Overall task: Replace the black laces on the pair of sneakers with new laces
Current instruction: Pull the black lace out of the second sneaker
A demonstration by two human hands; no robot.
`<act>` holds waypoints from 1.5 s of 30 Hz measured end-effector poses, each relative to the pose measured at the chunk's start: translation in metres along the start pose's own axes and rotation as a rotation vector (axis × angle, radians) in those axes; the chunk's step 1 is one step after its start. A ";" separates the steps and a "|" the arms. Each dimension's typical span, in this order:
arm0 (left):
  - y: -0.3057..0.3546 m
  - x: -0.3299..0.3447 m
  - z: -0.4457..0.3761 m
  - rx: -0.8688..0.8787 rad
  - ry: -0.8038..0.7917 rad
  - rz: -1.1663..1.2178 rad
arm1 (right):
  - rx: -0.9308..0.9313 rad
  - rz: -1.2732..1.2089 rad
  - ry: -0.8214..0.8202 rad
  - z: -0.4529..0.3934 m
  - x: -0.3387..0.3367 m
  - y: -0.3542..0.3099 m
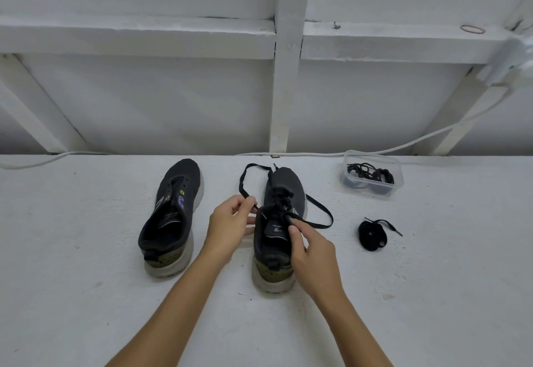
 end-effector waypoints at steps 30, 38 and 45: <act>-0.007 -0.004 0.003 0.014 -0.386 0.015 | -0.217 0.479 -0.065 -0.043 0.010 -0.016; -0.007 -0.009 -0.002 -0.071 -0.459 0.068 | -0.218 0.573 -0.100 -0.047 0.014 -0.021; 0.000 -0.011 -0.006 -0.106 -0.426 0.024 | -0.378 0.756 -0.015 -0.046 0.014 -0.032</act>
Point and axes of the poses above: each hand's wrist, its own z-axis away from the middle knuckle, its own x-axis out of the palm, y = z × x, the point moved 2 cm from there along -z, towards the middle knuckle, and after that the axes turned 7 degrees about -y, right-handed, at the moved point
